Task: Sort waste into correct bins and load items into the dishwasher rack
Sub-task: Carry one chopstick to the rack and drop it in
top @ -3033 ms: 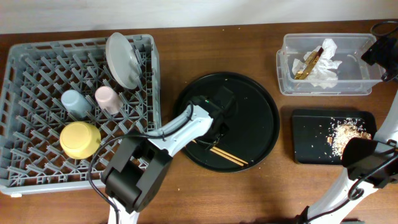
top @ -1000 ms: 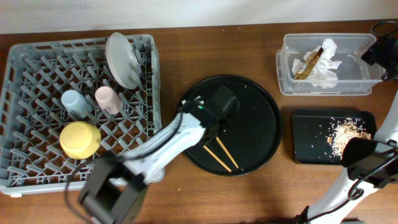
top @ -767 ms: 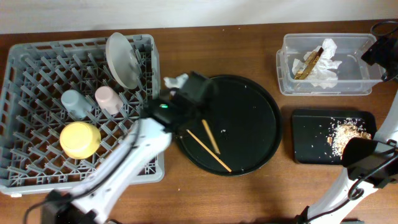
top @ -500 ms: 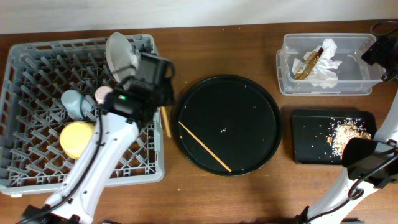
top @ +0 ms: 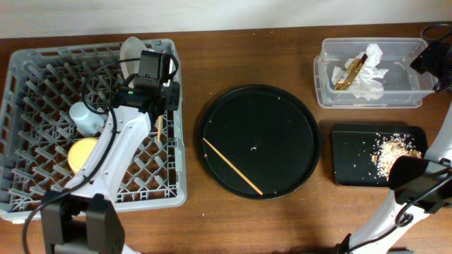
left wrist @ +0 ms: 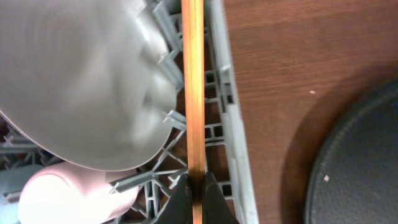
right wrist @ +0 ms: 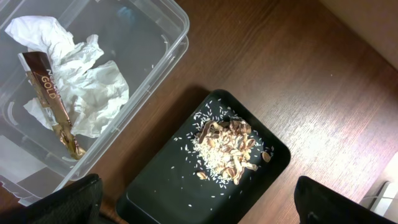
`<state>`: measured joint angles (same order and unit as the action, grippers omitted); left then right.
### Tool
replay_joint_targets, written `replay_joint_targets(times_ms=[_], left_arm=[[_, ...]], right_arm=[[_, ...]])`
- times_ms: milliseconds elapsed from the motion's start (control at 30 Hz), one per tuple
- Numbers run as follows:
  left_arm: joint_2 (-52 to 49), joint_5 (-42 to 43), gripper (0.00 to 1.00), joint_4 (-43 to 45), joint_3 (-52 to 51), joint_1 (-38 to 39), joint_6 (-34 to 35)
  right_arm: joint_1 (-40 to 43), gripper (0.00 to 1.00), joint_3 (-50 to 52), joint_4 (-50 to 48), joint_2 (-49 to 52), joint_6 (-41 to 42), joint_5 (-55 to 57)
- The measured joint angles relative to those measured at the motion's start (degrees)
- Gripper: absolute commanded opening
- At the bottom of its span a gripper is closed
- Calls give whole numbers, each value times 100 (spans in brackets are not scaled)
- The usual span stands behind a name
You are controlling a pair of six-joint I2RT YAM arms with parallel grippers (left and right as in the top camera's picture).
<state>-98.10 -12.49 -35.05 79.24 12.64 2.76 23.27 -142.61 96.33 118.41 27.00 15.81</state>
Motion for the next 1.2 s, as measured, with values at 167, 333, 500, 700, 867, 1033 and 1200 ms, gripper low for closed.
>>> replay_joint_targets(times_ms=[167,333,500,700,867,1033,1200], left_arm=[[-50,0,0,173,0,-79,420],[-50,103,0,188,0,-79,745],[-50,157,15,188,0,-79,798],[-116,177,48,190,0,-76,905],[-155,236,49,229,0,-79,905],[-46,1010,40,83,0,-79,907],[555,2481,39,-667,7,-76,909]], right_arm=[[0,99,0,-2,0,4,0],[0,99,0,-2,0,2,0],[0,99,0,-2,0,2,-2],[0,99,0,-2,0,2,0],[0,99,0,-2,0,2,-2],[0,99,0,-2,0,2,-2],[0,99,0,-2,0,0,-2]])
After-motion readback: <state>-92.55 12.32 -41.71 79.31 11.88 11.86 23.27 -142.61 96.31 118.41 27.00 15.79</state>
